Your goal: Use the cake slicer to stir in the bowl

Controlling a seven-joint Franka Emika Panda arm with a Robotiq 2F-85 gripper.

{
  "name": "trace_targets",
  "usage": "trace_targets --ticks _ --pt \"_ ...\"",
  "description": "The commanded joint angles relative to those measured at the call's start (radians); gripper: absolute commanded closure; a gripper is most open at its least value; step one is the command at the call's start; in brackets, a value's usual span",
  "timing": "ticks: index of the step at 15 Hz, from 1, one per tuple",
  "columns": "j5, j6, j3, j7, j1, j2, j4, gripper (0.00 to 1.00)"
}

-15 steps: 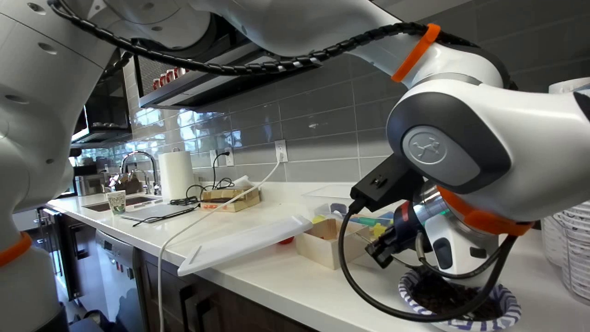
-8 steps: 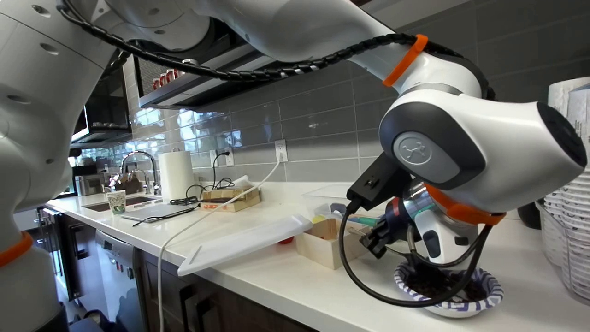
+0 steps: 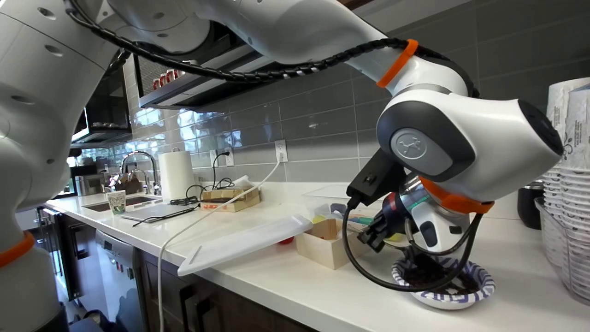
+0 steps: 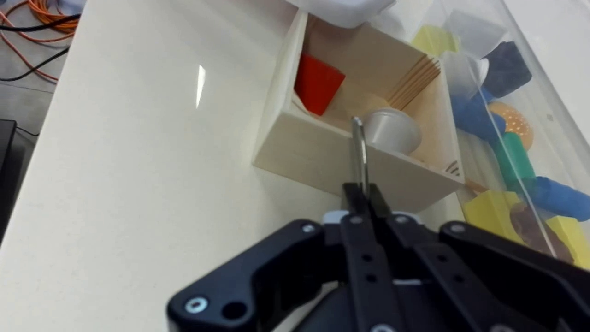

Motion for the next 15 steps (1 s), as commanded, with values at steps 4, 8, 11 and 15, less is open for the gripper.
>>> trace_targets --ticks 4,8,11,15 --pt "-0.032 0.024 -0.013 0.029 0.03 -0.004 0.007 0.43" --pt "-0.037 0.029 -0.014 0.034 0.033 -0.007 0.008 0.41" --pt "-0.046 0.042 -0.019 0.043 0.036 -0.009 0.005 0.36" --pt "-0.057 0.046 -0.023 0.035 0.031 -0.016 0.002 0.0"
